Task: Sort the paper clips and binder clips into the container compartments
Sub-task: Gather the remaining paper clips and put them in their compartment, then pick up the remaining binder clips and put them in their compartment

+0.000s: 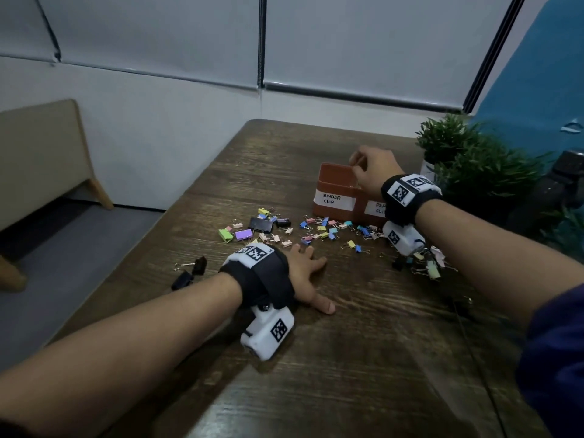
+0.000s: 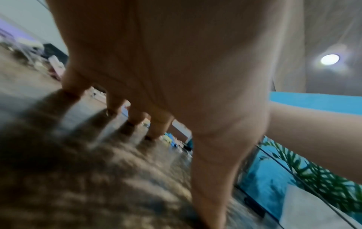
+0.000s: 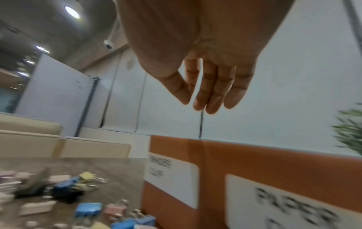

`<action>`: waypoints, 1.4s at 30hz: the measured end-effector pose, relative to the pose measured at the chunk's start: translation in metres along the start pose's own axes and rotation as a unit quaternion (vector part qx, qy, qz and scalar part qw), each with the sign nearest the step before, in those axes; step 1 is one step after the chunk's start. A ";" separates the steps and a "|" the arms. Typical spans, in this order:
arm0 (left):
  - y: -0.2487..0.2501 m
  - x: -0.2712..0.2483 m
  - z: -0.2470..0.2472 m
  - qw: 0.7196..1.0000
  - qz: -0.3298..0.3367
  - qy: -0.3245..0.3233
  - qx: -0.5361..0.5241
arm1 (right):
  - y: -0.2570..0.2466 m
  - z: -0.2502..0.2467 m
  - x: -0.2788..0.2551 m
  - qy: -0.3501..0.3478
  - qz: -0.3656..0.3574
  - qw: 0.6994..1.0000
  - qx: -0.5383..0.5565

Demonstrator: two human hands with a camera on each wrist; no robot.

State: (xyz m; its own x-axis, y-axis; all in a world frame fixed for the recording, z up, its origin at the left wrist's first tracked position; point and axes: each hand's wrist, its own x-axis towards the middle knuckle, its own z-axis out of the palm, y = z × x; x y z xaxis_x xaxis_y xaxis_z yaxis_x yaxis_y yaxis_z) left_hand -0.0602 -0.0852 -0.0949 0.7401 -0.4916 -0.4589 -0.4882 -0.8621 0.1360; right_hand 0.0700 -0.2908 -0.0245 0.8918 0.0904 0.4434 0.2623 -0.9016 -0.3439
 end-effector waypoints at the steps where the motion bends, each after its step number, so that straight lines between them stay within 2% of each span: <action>1: -0.005 -0.005 -0.002 1.000 0.010 0.014 -0.024 | -0.014 -0.001 -0.007 -0.005 -0.030 1.000 0.006; 3: -0.021 -0.017 -0.001 0.992 0.034 0.070 -0.102 | -0.041 0.003 -0.020 -0.070 -0.077 0.995 -0.001; 5: -0.038 -0.031 0.004 0.974 0.042 0.172 -0.142 | -0.060 0.015 -0.033 -0.172 -0.115 0.978 -0.025; 7: -0.056 -0.040 0.004 0.955 0.004 0.267 -0.131 | -0.069 0.033 -0.043 -0.256 -0.141 0.953 -0.077; 10: -0.076 -0.044 -0.001 0.938 -0.055 0.325 -0.106 | -0.073 0.052 -0.051 -0.331 -0.123 0.925 -0.141; 13: -0.086 -0.036 -0.001 0.945 -0.087 0.303 -0.082 | -0.074 0.060 -0.054 -0.358 -0.096 0.918 -0.140; 19: -0.084 -0.021 0.002 0.968 -0.088 0.234 -0.010 | -0.066 0.065 -0.061 -0.330 -0.090 0.931 -0.124; 24: -0.083 -0.017 0.005 0.964 -0.072 0.256 -0.024 | -0.063 0.061 -0.071 -0.304 -0.139 0.932 -0.140; 28: -0.079 -0.020 0.003 0.962 -0.061 0.268 -0.003 | -0.061 0.058 -0.077 -0.298 -0.134 0.937 -0.120; 31: -0.065 -0.029 -0.001 0.951 -0.016 0.306 0.031 | -0.059 0.054 -0.080 -0.303 -0.125 0.940 -0.099; 32: -0.058 -0.032 -0.002 0.956 -0.002 0.294 0.023 | -0.058 0.052 -0.081 -0.304 -0.125 0.939 -0.097; 36: -0.038 -0.036 -0.001 0.986 0.007 0.164 -0.032 | -0.059 0.049 -0.082 -0.305 -0.118 0.940 -0.102; 42: -0.034 -0.027 0.001 0.992 0.000 0.112 -0.058 | -0.052 0.043 -0.089 -0.309 -0.106 0.938 -0.114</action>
State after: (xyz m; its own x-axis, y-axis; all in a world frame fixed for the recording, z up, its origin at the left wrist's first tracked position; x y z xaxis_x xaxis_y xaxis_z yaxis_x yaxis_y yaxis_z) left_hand -0.0636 -0.0424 -0.0881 0.8306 -0.4954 -0.2545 -0.4412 -0.8641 0.2423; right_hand -0.0077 -0.2336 -0.0814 0.8905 0.4423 -0.1066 0.4351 -0.8964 -0.0848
